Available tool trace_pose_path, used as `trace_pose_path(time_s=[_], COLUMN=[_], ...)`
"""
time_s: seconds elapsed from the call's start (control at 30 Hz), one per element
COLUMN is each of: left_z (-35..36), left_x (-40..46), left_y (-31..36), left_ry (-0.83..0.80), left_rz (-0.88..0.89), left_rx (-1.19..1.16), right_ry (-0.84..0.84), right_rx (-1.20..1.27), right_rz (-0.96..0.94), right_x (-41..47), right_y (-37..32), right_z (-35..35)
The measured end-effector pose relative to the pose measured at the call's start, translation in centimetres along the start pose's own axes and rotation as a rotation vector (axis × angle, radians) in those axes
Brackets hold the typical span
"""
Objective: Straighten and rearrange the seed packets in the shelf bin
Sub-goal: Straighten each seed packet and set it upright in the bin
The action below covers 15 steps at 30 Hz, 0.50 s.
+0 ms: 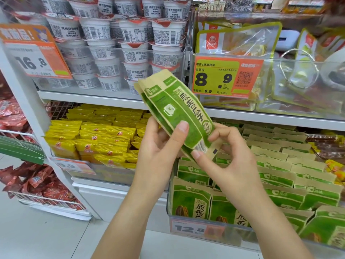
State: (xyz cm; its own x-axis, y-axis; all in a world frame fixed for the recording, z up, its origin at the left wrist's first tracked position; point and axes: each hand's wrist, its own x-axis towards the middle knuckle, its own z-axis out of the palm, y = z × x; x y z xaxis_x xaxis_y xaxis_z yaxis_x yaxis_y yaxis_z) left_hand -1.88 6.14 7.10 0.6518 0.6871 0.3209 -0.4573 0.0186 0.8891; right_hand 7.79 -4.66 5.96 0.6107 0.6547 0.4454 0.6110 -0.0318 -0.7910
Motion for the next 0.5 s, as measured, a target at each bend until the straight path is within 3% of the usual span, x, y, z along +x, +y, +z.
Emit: trace_pose_path(time_s=[0.1, 0.2, 0.33, 0.5], left_z=[-0.2, -0.9, -1.5, -0.7], left_x=[0.2, 0.4, 0.5, 0.1], left_y=[0.1, 0.0, 0.1, -0.7], left_ry=[0.059, 0.075, -0.046, -0.104], left_rz=[0.021, 0.035, -0.067, -0.095], left_rx=[0.017, 0.029, 0.045, 0.097], right_ry=[-0.008, 0.052, 0.085, 0.097], right_rx=[-0.024, 0.248, 0.536, 0.622], right_rz=[-0.032, 0.001, 0.151, 0.254], right_x=[-0.1, 0.0, 0.6, 0.9], right_y=[-0.1, -0.5, -0.6, -0.7], right_z=[0.2, 0.0, -0.9, -1.3])
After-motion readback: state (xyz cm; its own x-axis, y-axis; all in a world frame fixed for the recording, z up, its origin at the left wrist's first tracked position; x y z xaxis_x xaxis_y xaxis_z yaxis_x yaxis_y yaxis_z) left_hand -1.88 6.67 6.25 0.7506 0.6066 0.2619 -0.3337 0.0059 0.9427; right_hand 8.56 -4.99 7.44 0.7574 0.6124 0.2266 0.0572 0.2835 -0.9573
